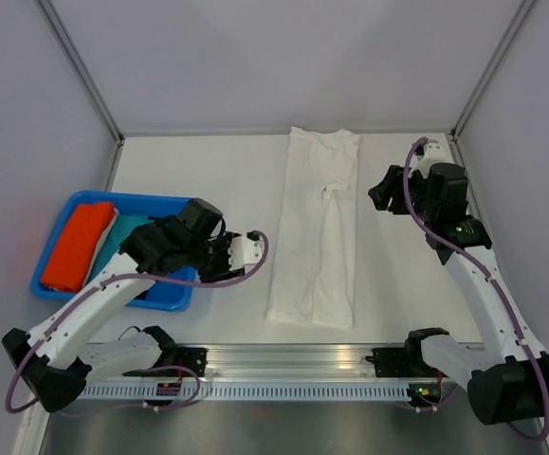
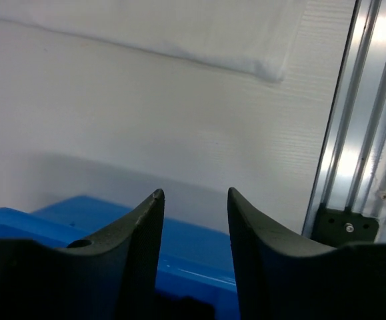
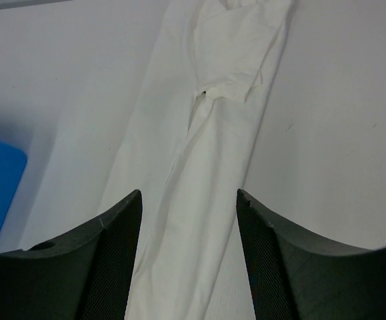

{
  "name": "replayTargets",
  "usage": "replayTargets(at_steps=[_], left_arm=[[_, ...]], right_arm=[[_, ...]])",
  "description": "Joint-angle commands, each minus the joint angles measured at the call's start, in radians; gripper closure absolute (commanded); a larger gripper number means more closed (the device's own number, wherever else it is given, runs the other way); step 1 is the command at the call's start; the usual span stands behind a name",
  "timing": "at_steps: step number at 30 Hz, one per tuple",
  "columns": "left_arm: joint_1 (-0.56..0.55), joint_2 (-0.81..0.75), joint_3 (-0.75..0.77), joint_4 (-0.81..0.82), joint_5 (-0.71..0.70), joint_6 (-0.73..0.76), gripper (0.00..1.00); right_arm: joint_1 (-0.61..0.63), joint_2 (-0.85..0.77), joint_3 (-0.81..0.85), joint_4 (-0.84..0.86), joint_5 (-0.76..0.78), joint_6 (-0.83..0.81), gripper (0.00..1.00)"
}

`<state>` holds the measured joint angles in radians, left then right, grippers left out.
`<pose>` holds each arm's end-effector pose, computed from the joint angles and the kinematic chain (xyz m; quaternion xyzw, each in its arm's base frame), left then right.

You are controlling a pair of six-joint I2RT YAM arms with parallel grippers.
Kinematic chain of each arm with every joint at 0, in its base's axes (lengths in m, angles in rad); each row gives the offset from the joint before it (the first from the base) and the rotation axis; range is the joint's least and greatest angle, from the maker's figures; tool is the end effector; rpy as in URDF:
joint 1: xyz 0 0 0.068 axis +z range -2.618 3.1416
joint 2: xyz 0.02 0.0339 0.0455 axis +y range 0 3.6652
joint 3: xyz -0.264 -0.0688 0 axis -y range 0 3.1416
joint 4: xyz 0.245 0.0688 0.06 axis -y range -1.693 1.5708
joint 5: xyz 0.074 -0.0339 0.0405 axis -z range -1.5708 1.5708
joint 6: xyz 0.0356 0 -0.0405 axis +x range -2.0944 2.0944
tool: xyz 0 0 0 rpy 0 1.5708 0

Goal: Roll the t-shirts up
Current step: Roll the tshirt

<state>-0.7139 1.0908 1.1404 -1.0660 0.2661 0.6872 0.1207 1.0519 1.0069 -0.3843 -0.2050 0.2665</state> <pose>0.1427 -0.1360 0.3276 0.6423 0.7054 -0.1312 0.2695 0.2329 0.0356 0.3464 0.0058 0.8389 0.1879 0.5108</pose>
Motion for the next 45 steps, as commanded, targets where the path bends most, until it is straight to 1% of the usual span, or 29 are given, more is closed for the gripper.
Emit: replayTargets(at_steps=[1, 2, 4, 5, 6, 7, 8, 9, 10, 11, 12, 13, 14, 15, 16, 17, 18, 19, 20, 21, 22, 23, 24, 27, 29, 35, 37, 40, 45], left_arm=[[-0.002, -0.123, -0.055, 0.001, 0.086, 0.284, 0.50], [-0.004, -0.141, -0.086, 0.055, 0.123, 0.320, 0.49], [-0.004, -0.152, -0.169, 0.135, 0.174, 0.401, 0.46], [-0.004, -0.143, -0.198, 0.231, 0.200, 0.472, 0.46], [-0.004, -0.122, -0.223, 0.288, 0.199, 0.477, 0.46], [-0.004, -0.097, -0.255, 0.340, 0.203, 0.476, 0.46], [-0.004, -0.039, -0.258, 0.365, 0.226, 0.491, 0.47], [-0.004, -0.019, -0.261, 0.365, 0.249, 0.506, 0.47], [-0.004, 0.000, -0.277, 0.368, 0.277, 0.549, 0.48], [-0.004, 0.000, -0.292, 0.376, 0.338, 0.561, 0.48], [-0.005, -0.002, -0.310, 0.423, 0.369, 0.566, 0.48], [-0.006, 0.001, -0.339, 0.434, 0.398, 0.584, 0.47], [-0.009, 0.012, -0.352, 0.442, 0.433, 0.636, 0.47], [-0.022, 0.024, -0.361, 0.452, 0.435, 0.667, 0.47], [-0.025, 0.033, -0.385, 0.465, 0.430, 0.708, 0.47], [-0.027, 0.061, -0.396, 0.478, 0.418, 0.727, 0.48], [-0.028, 0.073, -0.407, 0.482, 0.420, 0.748, 0.47], [-0.032, 0.084, -0.421, 0.489, 0.423, 0.784, 0.46], [-0.036, 0.096, -0.426, 0.488, 0.426, 0.793, 0.46], [-0.064, 0.110, -0.435, 0.489, 0.415, 0.805, 0.46], [-0.079, 0.116, -0.441, 0.494, 0.403, 0.830, 0.46], [-0.090, 0.124, -0.444, 0.501, 0.381, 0.831, 0.46], [-0.107, 0.144, -0.446, 0.505, 0.374, 0.830, 0.46], [-0.113, 0.178, -0.458, 0.506, 0.366, 0.856, 0.46], [-0.120, 0.184, -0.472, 0.508, 0.366, 0.894, 0.46], [-0.148, 0.224, -0.481, 0.534, 0.355, 0.871, 0.45], [-0.157, 0.233, -0.488, 0.555, 0.348, 0.867, 0.45], [-0.185, 0.248, -0.496, 0.578, 0.328, 0.859, 0.45], [-0.194, 0.308, -0.487, 0.583, 0.314, 0.851, 0.47]], right_arm=[[0.000, -0.015, -0.074, 0.169, -0.077, -0.033, 0.35], [0.000, -0.033, -0.100, 0.221, -0.094, -0.053, 0.36], [0.010, -0.046, -0.166, 0.353, -0.114, -0.150, 0.36], [0.017, -0.043, -0.180, 0.375, -0.122, -0.188, 0.36], [0.033, -0.033, -0.191, 0.412, -0.140, -0.223, 0.36], [0.040, -0.024, -0.198, 0.407, -0.218, -0.334, 0.37], [0.051, -0.003, -0.185, 0.354, -0.267, -0.408, 0.38], [0.088, 0.005, -0.160, 0.284, -0.311, -0.485, 0.37], [0.109, 0.013, -0.099, 0.074, -0.370, -0.686, 0.37], [0.135, 0.022, -0.074, -0.030, -0.364, -0.758, 0.36], [0.179, 0.023, -0.061, -0.121, -0.343, -0.826, 0.36], [0.198, 0.022, -0.063, -0.263, -0.315, -0.872, 0.36], [0.218, 0.011, -0.076, -0.334, -0.279, -0.985, 0.36], [0.264, 0.005, -0.086, -0.410, -0.271, -1.060, 0.36], [0.290, -0.003, -0.123, -0.532, -0.269, -1.134, 0.36], [0.362, -0.045, -0.157, -0.547, -0.234, -1.230, 0.36], [0.397, -0.073, -0.195, -0.545, -0.231, -1.259, 0.36], [0.421, -0.098, -0.268, -0.532, -0.240, -1.298, 0.36], [0.453, -0.140, -0.301, -0.522, -0.250, -1.369, 0.40], [0.468, -0.154, -0.350, -0.510, -0.261, -1.403, 0.44], [0.487, -0.155, -0.366, -0.501, -0.249, -1.411, 0.48], [0.543, -0.147, -0.376, -0.493, -0.232, -1.409, 0.49], [0.571, -0.139, -0.396, -0.472, -0.199, -1.415, 0.49], [0.646, -0.109, -0.431, -0.407, -0.166, -1.437, 0.49], [0.668, -0.086, -0.442, -0.390, -0.163, -1.454, 0.49], [0.735, -0.067, -0.496, -0.383, -0.149, -1.465, 0.49], [0.754, -0.055, -0.516, -0.348, -0.137, -1.449, 0.50], [0.760, -0.029, -0.522, -0.314, -0.134, -1.448, 0.50], [0.761, 0.017, -0.554, -0.272, -0.117, -1.423, 0.51]])
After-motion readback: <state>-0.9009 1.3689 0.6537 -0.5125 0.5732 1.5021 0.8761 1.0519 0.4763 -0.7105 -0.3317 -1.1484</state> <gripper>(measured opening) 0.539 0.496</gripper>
